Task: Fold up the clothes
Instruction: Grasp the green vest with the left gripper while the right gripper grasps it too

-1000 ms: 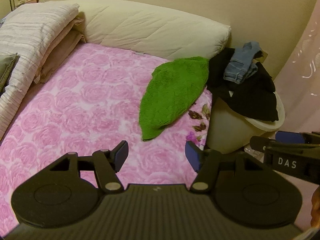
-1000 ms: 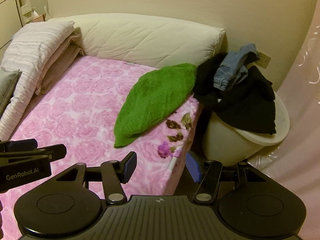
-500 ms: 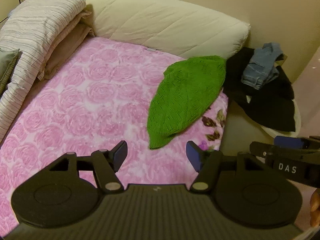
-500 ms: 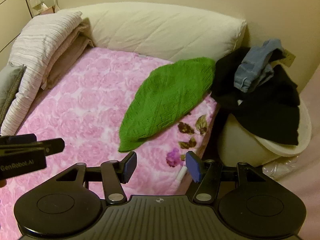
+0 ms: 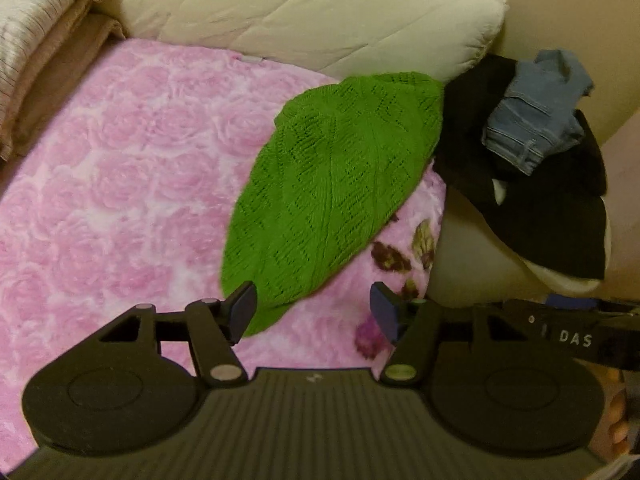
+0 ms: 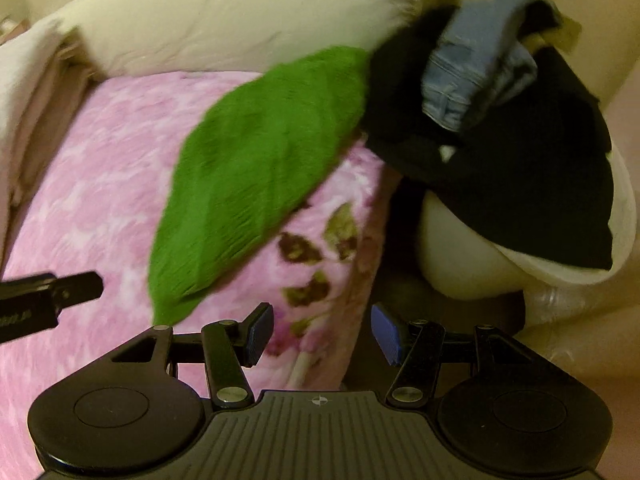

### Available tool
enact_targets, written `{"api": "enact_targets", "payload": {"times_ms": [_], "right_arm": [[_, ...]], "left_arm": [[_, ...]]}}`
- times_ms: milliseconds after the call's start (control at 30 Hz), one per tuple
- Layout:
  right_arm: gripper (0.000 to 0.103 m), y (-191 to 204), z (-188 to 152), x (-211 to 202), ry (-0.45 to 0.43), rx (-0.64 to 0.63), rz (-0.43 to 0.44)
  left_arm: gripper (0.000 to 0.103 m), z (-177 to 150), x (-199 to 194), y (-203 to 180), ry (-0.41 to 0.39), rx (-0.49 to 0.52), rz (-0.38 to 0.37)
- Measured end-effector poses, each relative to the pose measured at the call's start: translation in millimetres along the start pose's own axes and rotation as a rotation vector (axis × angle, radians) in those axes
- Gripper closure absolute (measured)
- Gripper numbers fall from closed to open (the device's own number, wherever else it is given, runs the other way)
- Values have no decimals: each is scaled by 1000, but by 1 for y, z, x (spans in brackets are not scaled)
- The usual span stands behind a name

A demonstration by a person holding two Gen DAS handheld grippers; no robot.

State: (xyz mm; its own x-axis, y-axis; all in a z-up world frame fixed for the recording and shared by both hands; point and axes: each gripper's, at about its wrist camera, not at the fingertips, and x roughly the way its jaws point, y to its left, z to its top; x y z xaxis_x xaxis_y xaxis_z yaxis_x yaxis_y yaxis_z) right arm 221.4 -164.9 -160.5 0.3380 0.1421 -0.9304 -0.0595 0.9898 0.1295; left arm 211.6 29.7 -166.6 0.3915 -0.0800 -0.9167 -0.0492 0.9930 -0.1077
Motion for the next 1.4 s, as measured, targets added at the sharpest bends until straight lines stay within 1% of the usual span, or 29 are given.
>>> {"api": "enact_targets", "payload": {"times_ms": [100,167,300,400,533,700,733,800,900,1033,1067,1100,1133,1167,1200,1233,1267,1333,1400], "right_arm": [[45,-13,18,30,69,38,31],[45,-18,26,48,99,53,44],[45,-26,39,82,123,93,99],[45,-18,49,103,145,86,102],[45,-9,63,129,144,100,125],[45,-9,82,175,123,148,155],[45,-12,86,181,116,162,168],[45,-18,94,194,96,194,196],[45,-23,104,209,72,235,211],[45,-21,109,227,70,238,227],[46,-20,109,224,61,230,230],[55,-19,108,220,52,222,233],[66,-17,108,217,43,213,236],[77,-16,107,214,34,205,239],[86,-15,107,210,25,197,242],[90,-13,106,207,16,188,245],[92,-12,106,203,7,180,248],[93,-10,105,197,-11,163,254],[94,-7,104,190,-28,146,260]], "left_arm": [[44,11,32,2,34,-26,29],[44,17,52,4,57,-40,52],[45,27,87,7,79,-62,54],[45,36,110,7,101,-67,29],[45,48,140,5,105,-81,22],[45,64,182,17,118,-162,9],[47,67,189,20,121,-183,4],[47,71,197,25,119,-219,-18],[46,75,209,33,114,-273,-52],[42,82,225,43,107,-344,-98],[46,84,229,46,106,-362,-110],[52,85,233,48,104,-380,-121],[65,87,237,51,102,-398,-133],[73,88,237,51,101,-398,-139],[78,90,237,51,101,-395,-145],[85,92,236,50,95,-384,-151],[90,93,234,50,90,-370,-155],[93,93,226,48,74,-347,-166],[94,93,215,45,54,-343,-176]]}}
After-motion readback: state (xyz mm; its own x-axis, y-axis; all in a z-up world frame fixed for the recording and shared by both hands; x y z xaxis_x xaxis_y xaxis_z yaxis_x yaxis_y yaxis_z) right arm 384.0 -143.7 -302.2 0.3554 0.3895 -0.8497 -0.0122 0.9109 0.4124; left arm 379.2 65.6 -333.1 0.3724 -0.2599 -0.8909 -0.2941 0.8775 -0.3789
